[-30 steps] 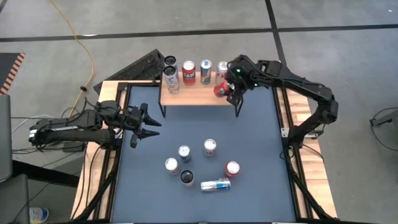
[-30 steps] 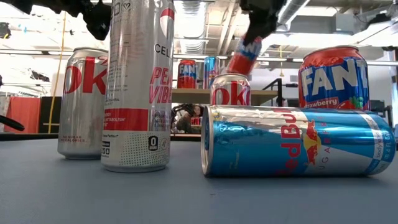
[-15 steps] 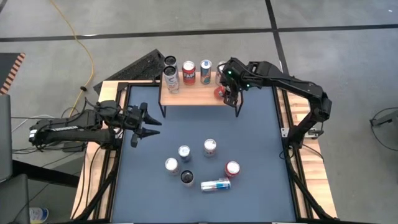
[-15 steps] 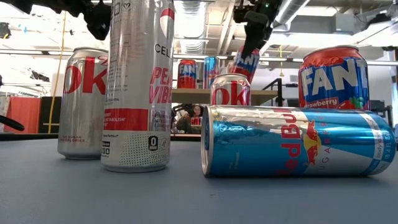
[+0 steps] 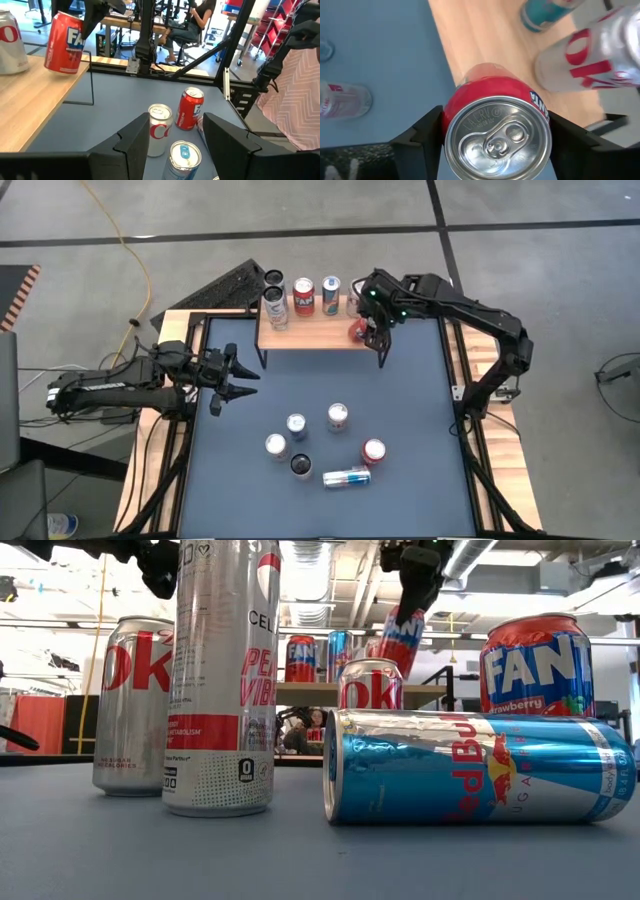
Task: Place canned beverage on shelf
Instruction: Put the right orange soda can on the shelf, then adjust the orange soda can
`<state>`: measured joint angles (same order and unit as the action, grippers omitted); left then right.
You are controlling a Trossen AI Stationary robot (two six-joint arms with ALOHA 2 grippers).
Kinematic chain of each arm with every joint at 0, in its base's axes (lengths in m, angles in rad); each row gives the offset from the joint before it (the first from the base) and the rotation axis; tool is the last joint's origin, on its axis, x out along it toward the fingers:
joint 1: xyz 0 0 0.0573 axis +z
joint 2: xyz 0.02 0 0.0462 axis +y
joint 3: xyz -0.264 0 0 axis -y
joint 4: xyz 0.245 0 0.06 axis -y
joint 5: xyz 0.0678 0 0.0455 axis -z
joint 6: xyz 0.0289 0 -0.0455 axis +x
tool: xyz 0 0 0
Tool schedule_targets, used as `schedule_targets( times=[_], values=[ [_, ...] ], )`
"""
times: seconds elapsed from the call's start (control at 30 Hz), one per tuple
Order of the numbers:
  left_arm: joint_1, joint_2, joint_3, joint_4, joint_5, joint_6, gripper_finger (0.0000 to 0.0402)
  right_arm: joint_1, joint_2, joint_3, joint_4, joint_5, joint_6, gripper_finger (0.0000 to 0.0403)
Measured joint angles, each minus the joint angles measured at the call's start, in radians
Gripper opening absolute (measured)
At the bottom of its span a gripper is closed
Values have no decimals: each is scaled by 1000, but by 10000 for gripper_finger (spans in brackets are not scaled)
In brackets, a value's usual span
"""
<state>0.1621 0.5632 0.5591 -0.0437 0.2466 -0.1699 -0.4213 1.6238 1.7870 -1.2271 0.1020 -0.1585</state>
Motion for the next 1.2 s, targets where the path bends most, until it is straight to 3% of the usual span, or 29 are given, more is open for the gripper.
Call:
schedule_targets(
  times=[0.47,0.83,1.07,1.2],
  values=[
    [0,0,0,2,0,16,174,-27,17,0,6,4,-18,333],
    [0,0,0,2,0,24,174,-28,2,7,64,38,-61,332],
    [0,0,0,2,0,27,174,-31,-2,120,-5,75,-47,332],
    [0,0,0,2,0,27,174,-16,-3,217,-56,156,-21,332]
  ],
)
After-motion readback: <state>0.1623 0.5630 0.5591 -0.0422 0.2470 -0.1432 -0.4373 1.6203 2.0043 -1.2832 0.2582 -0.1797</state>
